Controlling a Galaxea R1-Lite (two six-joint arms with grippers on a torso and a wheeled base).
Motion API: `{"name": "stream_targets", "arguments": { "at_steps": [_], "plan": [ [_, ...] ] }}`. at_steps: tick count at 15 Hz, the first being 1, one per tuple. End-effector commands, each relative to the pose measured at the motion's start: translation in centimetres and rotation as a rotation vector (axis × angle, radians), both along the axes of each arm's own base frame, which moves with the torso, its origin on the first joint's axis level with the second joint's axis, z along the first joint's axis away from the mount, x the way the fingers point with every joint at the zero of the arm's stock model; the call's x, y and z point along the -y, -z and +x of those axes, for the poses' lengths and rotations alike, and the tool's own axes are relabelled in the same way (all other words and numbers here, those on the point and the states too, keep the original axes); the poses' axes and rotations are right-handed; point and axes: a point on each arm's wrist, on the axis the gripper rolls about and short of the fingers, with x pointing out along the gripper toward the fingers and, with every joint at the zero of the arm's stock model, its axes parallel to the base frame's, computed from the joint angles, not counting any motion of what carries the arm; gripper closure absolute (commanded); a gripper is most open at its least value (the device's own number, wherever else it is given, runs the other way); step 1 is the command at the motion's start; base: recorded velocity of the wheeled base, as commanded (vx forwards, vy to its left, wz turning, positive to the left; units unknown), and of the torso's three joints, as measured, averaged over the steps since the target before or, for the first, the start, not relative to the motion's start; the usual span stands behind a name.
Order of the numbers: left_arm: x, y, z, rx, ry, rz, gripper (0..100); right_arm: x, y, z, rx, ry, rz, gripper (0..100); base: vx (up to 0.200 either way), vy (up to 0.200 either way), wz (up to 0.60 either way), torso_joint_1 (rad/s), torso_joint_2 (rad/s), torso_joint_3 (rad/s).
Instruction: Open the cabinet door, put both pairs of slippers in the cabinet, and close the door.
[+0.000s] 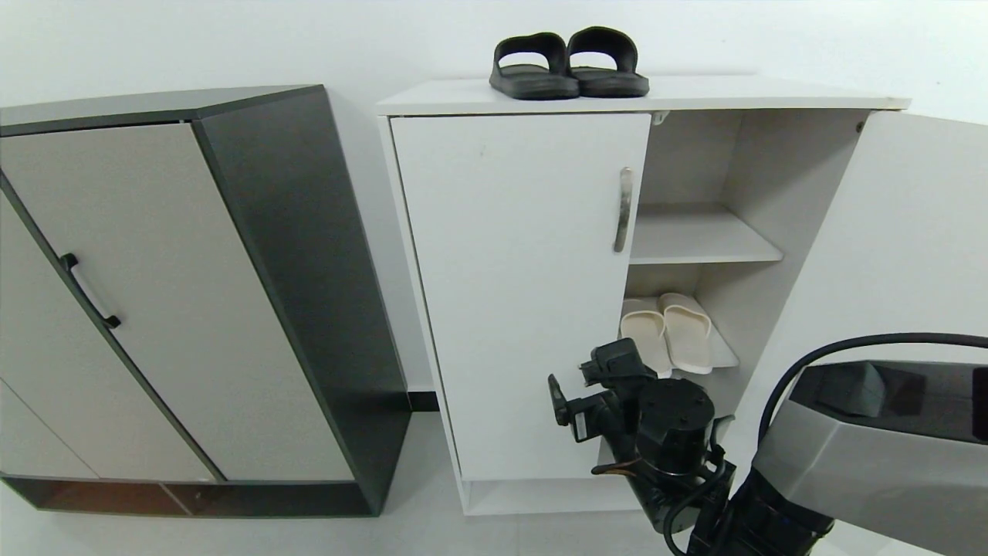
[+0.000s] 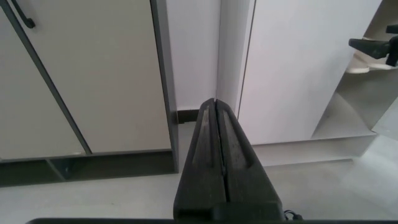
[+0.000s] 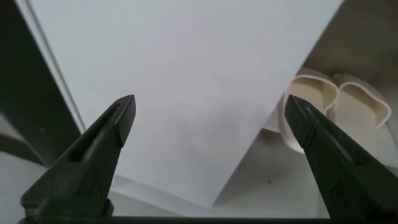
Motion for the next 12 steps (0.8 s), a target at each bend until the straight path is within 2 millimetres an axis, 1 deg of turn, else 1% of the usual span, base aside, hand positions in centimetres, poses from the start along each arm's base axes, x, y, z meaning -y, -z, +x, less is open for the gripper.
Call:
{"name": "stream_targets", "arguments": {
  "at_steps": [1, 4, 5, 6, 7, 12],
  "plan": [
    [0.0, 0.0, 0.0, -0.002, 0.000, 0.000, 100, 0.0, 0.1, 0.0, -0.002, 0.000, -0.003, 0, 0.000, 0.000, 0.00, 0.000, 0.00, 0.000],
    [0.0, 0.0, 0.0, -0.002, 0.000, -0.002, 100, -0.1, 0.0, -0.3, 0.010, -0.025, 0.009, 0, 0.000, 0.000, 0.00, 0.000, 0.00, 0.000],
    [0.0, 0.0, 0.0, -0.002, 0.000, -0.002, 100, -0.1, -0.1, -0.9, 0.034, -0.117, 0.031, 0, 0.000, 0.000, 0.00, 0.000, 0.00, 0.000],
    [0.0, 0.0, 0.0, -0.002, 0.000, -0.002, 100, 0.2, 0.1, -1.4, 0.018, -0.167, 0.015, 0, 0.000, 0.000, 0.00, 0.000, 0.00, 0.000],
    [0.0, 0.0, 0.0, -0.002, 0.000, -0.002, 100, 0.4, -0.2, -1.6, 0.022, -0.167, 0.018, 0, 0.000, 0.000, 0.00, 0.000, 0.00, 0.000],
    [0.0, 0.0, 0.0, -0.002, 0.000, -0.002, 100, 0.4, 0.0, -1.6, 0.017, -0.169, 0.014, 0, 0.000, 0.000, 0.00, 0.000, 0.00, 0.000]
  ]
}}
